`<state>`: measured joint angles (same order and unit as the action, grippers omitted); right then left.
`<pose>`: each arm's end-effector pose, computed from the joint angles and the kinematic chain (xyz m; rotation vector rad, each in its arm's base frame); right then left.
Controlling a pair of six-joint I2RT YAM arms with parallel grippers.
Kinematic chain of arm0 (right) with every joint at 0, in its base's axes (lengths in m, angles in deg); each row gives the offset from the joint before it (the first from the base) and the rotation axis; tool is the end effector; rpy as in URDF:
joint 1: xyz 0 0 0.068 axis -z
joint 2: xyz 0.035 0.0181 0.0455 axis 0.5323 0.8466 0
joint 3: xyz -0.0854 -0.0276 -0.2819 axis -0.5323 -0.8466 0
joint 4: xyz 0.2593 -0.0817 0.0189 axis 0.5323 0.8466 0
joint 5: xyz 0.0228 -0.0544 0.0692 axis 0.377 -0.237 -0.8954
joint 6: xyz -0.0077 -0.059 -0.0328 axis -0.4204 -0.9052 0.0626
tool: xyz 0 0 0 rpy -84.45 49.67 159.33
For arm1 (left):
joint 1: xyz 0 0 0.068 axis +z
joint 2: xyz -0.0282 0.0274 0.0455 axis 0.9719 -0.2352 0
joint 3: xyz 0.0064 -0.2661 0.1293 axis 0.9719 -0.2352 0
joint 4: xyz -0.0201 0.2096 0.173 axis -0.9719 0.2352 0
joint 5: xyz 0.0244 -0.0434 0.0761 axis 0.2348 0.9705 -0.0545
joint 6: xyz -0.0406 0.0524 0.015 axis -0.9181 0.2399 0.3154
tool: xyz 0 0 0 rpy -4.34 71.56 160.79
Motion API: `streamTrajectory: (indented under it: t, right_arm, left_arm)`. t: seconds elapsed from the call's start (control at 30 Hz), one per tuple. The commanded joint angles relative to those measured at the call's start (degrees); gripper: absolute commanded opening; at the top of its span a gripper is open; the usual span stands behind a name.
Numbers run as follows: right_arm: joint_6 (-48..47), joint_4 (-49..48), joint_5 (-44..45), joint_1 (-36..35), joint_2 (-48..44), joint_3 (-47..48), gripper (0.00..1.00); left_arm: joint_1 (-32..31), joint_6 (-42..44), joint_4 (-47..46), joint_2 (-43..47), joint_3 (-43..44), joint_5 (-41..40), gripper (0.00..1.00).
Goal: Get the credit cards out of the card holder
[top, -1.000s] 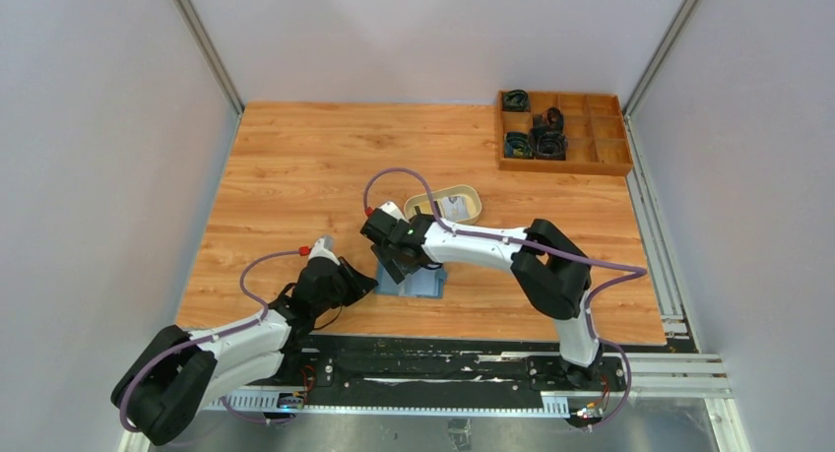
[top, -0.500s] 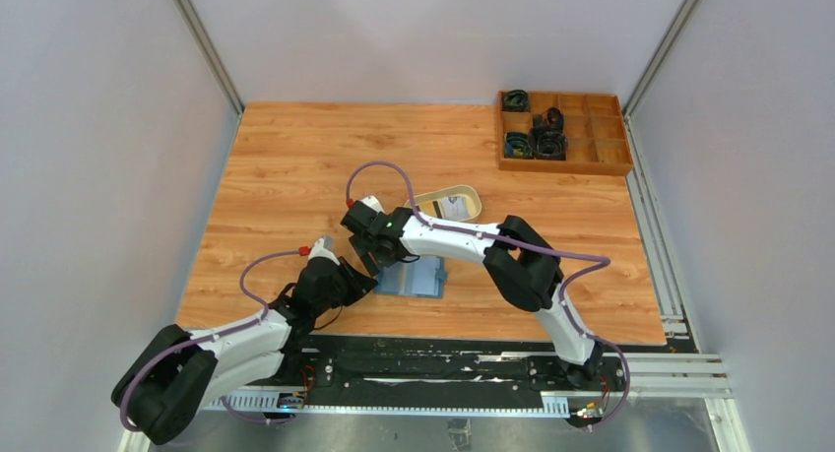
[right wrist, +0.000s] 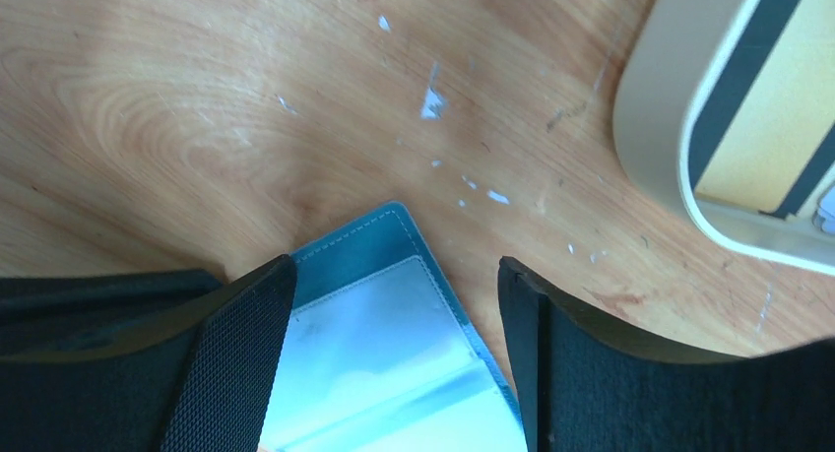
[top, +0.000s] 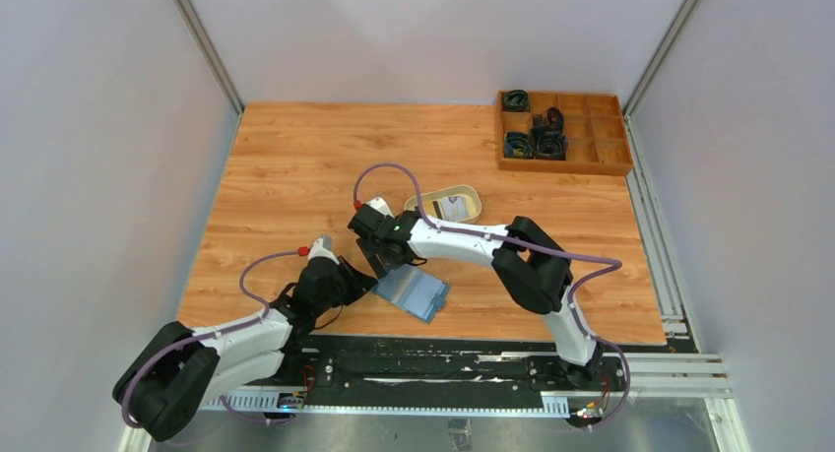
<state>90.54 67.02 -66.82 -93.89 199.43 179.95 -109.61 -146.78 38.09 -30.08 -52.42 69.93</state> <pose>0.2425 0.4210 0.1805 -0.7437 2.4676 0.2193 0.1404 -0.0900 0.1082 -0.5814 2.2331 -0.8852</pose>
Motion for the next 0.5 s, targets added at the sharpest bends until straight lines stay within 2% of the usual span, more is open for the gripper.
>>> streamTrajectory:
  t: [0.0, 0.47]
  right_arm:
    - [-0.8, 4.1, 2.9, -0.5, -3.3, -3.4, 0.79]
    - [-1.9, 4.7, 2.4, -0.5, -9.9, -10.6, 0.78]
  left_arm:
    - [0.0, 1.6, 8.8, -2.8, -2.9, -5.4, 0.0]
    - [0.0, 1.3, 8.8, -4.4, -2.6, -6.6, 0.0]
